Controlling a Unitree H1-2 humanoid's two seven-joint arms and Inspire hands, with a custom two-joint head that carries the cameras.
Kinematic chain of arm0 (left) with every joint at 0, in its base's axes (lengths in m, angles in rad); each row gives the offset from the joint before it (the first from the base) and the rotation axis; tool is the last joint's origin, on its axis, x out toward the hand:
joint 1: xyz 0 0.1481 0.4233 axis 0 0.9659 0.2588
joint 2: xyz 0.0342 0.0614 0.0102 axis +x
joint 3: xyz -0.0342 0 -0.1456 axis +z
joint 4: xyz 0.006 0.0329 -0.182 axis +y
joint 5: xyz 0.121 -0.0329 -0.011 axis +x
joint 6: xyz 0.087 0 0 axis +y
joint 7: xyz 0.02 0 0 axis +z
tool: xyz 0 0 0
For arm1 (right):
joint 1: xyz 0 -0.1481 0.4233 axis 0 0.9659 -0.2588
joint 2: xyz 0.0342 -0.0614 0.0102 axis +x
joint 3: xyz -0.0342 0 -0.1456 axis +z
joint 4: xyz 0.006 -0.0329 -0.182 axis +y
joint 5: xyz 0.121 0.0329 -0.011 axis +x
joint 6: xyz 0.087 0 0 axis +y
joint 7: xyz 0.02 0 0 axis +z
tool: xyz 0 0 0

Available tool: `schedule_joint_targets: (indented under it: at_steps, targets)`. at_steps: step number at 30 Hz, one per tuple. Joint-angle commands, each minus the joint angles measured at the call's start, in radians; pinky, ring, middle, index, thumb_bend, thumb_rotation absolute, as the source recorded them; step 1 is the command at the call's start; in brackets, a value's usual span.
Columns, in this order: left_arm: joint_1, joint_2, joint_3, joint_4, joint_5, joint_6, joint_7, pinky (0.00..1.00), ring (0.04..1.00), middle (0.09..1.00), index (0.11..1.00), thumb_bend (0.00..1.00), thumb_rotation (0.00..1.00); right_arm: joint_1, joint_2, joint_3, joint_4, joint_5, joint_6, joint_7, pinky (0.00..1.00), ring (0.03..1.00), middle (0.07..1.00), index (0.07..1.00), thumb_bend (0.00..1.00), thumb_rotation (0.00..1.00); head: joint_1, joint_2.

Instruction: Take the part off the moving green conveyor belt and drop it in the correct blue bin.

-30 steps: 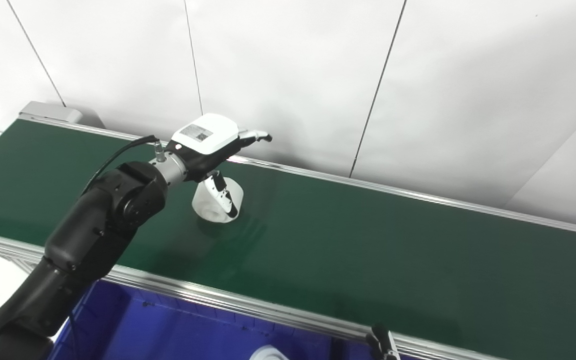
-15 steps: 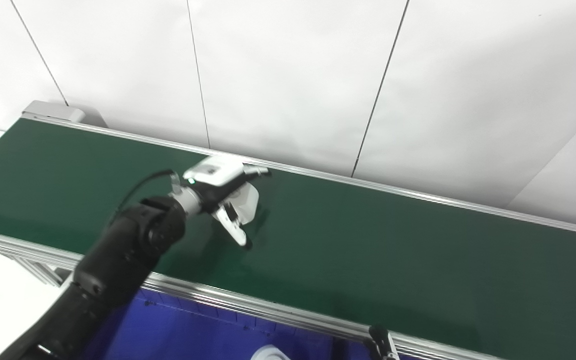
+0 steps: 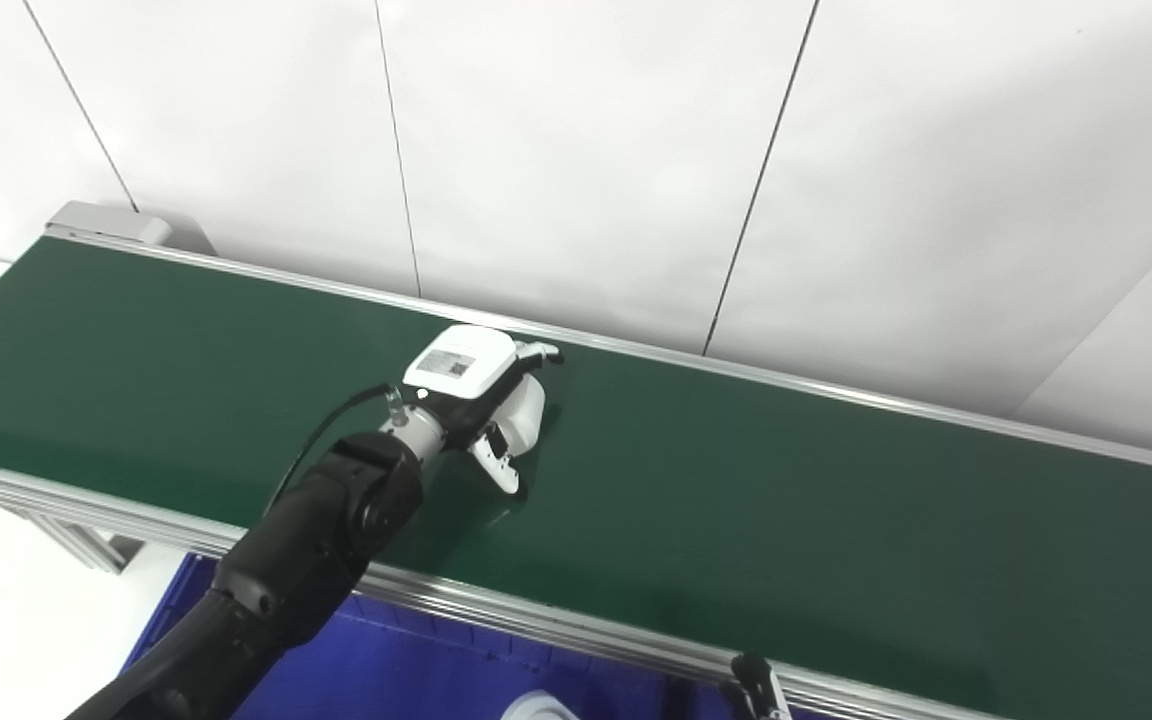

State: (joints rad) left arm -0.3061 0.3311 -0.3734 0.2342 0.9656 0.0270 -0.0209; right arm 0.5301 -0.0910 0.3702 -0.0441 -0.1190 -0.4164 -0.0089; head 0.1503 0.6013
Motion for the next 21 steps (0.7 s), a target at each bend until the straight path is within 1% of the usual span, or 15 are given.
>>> schedule_joint_targets:
  at_steps: [1,3,5,6,7,8,9,10,11,12,14,15,21]
  targets:
    - [-0.023,0.021,-0.032,0.018,0.072,0.009,0.037,0.61,0.696,0.736,0.736,0.89,0.0,0.009,0.009,0.001,-0.038,0.011,-0.053,0.011,0.97,0.945,0.971,0.992,0.86,1.0,0.001,-0.001]
    - [-0.038,0.033,-0.056,0.02,0.099,0.007,0.061,0.59,0.664,0.717,0.699,0.79,0.0,0.009,0.009,0.001,-0.038,0.01,-0.052,0.011,0.98,0.945,0.97,0.992,0.87,1.0,0.002,-0.001]
    - [-0.056,0.045,-0.073,0.028,0.119,0.001,0.084,0.53,0.611,0.68,0.653,0.73,0.0,0.009,0.008,0.002,-0.039,0.009,-0.052,0.012,0.98,0.947,0.971,0.994,0.86,1.0,0.003,0.001]
    - [-0.064,0.049,-0.077,0.028,0.122,0.002,0.081,0.5,0.517,0.655,0.628,0.56,0.0,0.009,0.007,0.002,-0.04,0.009,-0.052,0.013,0.98,0.946,0.971,0.995,0.86,1.0,0.003,0.001]
    - [-0.072,0.053,-0.082,0.027,0.121,0.002,0.075,0.48,0.484,0.623,0.599,0.52,0.0,0.009,0.007,0.002,-0.04,0.01,-0.052,0.014,0.98,0.946,0.971,0.995,0.86,1.0,0.003,0.001]
    - [-0.081,0.058,-0.086,0.024,0.123,0.004,0.066,0.41,0.421,0.535,0.552,0.51,0.0,0.009,0.006,0.002,-0.041,0.009,-0.051,0.014,0.97,0.944,0.97,0.995,0.86,1.0,0.003,0.003]
    - [-0.087,0.062,-0.09,0.022,0.124,0.005,0.061,0.4,0.412,0.525,0.548,0.5,0.0,0.01,0.006,0.002,-0.041,0.008,-0.051,0.014,0.97,0.944,0.97,0.994,0.86,1.0,0.003,0.003]
    - [-0.095,0.066,-0.09,0.011,0.12,0.013,0.035,0.37,0.396,0.504,0.542,0.5,0.0,0.01,0.007,0.002,-0.041,0.01,-0.051,0.015,0.97,0.943,0.97,0.994,0.86,1.0,0.003,0.003]
    - [-0.102,0.071,-0.09,0.0,0.117,0.017,0.017,0.33,0.42,0.502,0.515,0.5,0.0,0.011,0.007,0.002,-0.04,0.012,-0.051,0.015,0.97,0.942,0.969,0.994,0.86,1.0,0.003,0.003]
    - [-0.107,0.076,-0.089,-0.009,0.114,0.016,0.003,0.3,0.436,0.528,0.487,0.5,0.0,0.011,0.008,0.002,-0.039,0.013,-0.052,0.016,0.97,0.941,0.967,0.994,0.87,1.0,0.003,0.003]
    - [-0.114,0.084,-0.089,-0.017,0.119,0.008,-0.006,0.27,0.443,0.536,0.472,0.5,0.0,0.012,0.008,0.002,-0.04,0.016,-0.051,0.018,0.97,0.94,0.966,0.993,0.87,1.0,0.003,0.006]
    - [-0.117,0.088,-0.089,-0.022,0.12,0.007,-0.014,0.24,0.443,0.519,0.478,0.5,0.0,0.012,0.008,0.002,-0.041,0.017,-0.051,0.019,0.97,0.938,0.965,0.993,0.87,1.0,0.004,0.005]
    - [-0.121,0.099,-0.086,-0.076,0.131,0.029,-0.082,0.22,0.444,0.521,0.472,0.5,0.0,0.01,0.007,0.003,-0.042,0.02,-0.05,0.024,0.97,0.933,0.963,0.995,0.86,1.0,0.006,0.006]
